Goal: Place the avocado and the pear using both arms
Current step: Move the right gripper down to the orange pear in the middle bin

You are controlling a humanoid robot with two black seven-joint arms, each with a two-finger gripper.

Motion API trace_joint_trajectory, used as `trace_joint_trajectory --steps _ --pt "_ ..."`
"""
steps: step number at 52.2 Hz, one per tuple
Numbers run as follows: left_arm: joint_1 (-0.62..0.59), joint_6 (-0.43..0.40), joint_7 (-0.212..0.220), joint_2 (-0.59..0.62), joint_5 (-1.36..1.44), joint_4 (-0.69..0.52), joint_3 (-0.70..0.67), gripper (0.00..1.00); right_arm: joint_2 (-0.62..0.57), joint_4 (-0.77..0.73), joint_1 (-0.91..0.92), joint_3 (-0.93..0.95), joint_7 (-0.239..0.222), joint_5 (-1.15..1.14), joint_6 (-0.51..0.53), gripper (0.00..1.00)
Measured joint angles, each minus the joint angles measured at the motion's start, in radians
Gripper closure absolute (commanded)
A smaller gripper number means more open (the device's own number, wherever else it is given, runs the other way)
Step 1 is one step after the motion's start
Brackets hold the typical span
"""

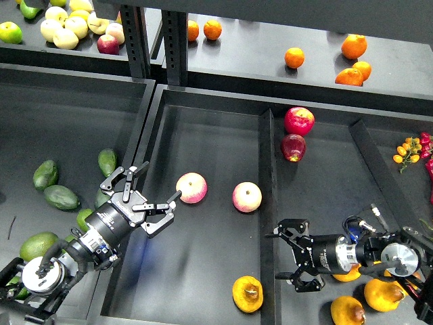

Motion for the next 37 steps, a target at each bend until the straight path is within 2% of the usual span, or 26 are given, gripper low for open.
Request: trace_joint_trajectory --steps 37 --pt "-0.001 0.0 0.0 0.0 0.0 -0.001 0.001 0.01 0.016 0.017 -0.003 -0.127 0.0 0.016 0.0 0.01"
